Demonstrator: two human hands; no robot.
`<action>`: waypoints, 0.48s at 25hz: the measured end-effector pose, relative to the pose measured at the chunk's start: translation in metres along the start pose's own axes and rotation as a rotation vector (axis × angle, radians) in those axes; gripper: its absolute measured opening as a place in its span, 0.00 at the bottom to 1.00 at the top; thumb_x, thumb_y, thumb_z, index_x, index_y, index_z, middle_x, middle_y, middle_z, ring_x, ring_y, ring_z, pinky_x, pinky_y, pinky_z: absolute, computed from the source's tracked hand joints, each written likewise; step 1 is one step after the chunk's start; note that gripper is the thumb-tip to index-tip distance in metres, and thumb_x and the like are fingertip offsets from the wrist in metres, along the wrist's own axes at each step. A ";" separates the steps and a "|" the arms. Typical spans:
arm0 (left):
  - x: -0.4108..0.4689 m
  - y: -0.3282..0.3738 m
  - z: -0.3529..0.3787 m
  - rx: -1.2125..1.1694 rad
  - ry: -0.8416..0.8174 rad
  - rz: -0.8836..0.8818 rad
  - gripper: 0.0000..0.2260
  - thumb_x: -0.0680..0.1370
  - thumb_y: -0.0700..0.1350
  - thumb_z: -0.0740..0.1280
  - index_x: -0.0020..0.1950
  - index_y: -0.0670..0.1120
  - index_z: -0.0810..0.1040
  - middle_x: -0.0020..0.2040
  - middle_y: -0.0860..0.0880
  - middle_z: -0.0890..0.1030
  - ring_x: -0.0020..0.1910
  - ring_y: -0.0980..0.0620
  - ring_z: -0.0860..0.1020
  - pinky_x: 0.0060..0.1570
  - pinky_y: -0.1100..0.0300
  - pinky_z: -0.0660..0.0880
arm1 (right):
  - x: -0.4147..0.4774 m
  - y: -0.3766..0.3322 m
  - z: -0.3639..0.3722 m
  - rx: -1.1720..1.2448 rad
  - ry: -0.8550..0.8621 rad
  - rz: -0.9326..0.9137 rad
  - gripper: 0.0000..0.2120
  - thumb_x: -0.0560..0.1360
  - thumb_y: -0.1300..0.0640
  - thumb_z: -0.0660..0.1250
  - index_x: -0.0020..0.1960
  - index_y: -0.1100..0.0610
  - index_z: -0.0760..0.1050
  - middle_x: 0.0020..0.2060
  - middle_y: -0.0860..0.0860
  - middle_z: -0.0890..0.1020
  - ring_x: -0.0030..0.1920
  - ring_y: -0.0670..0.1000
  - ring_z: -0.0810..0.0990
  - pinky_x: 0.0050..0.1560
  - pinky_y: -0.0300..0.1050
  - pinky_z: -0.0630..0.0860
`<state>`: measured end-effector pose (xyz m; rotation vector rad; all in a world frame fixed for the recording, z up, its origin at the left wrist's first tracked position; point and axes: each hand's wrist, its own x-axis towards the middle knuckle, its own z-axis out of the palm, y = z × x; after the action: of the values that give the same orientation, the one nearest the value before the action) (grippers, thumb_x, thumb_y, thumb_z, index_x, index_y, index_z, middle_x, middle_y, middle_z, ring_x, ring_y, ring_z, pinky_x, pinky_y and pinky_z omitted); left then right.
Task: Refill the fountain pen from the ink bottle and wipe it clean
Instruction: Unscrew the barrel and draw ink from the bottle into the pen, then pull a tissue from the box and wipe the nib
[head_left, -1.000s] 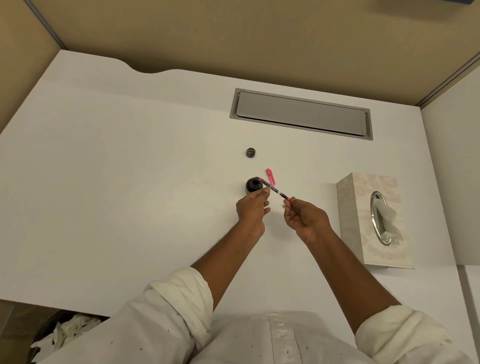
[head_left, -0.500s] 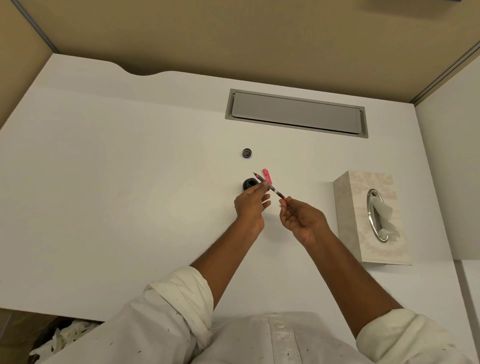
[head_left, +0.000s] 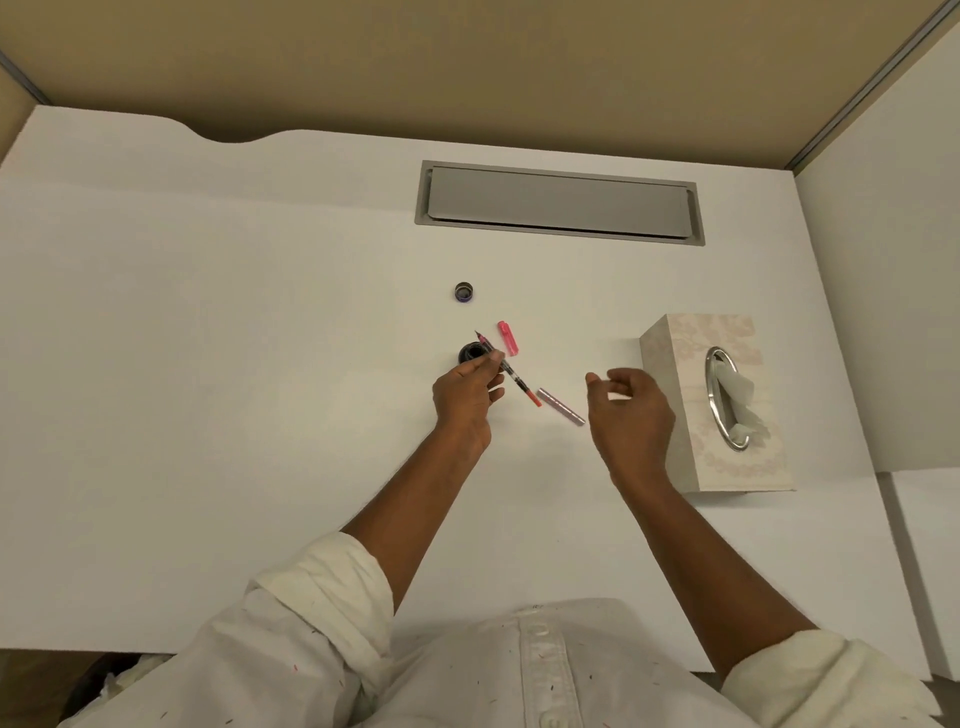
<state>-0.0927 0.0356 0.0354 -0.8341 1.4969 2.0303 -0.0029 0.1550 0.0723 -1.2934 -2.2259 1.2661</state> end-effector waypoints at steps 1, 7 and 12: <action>0.001 0.000 -0.001 -0.001 -0.001 0.003 0.12 0.71 0.40 0.72 0.52 0.37 0.81 0.42 0.47 0.81 0.38 0.53 0.77 0.38 0.62 0.76 | 0.006 0.002 -0.011 -0.009 0.060 -0.075 0.09 0.73 0.52 0.68 0.51 0.55 0.76 0.39 0.44 0.80 0.38 0.45 0.79 0.37 0.30 0.69; 0.000 -0.004 -0.001 0.012 -0.007 0.009 0.11 0.72 0.40 0.71 0.52 0.38 0.80 0.41 0.47 0.80 0.39 0.52 0.77 0.39 0.61 0.75 | 0.060 0.047 -0.091 -0.385 0.382 -0.134 0.22 0.73 0.54 0.69 0.63 0.60 0.71 0.58 0.60 0.74 0.58 0.62 0.72 0.56 0.57 0.72; -0.001 -0.005 -0.002 0.035 0.001 0.036 0.10 0.72 0.40 0.70 0.52 0.39 0.80 0.41 0.47 0.80 0.40 0.53 0.78 0.40 0.61 0.75 | 0.082 0.077 -0.120 -0.465 0.106 0.057 0.33 0.69 0.47 0.72 0.68 0.59 0.65 0.60 0.61 0.73 0.62 0.62 0.72 0.58 0.60 0.72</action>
<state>-0.0887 0.0345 0.0322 -0.7999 1.5539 2.0243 0.0665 0.3037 0.0656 -1.5461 -2.5096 0.6915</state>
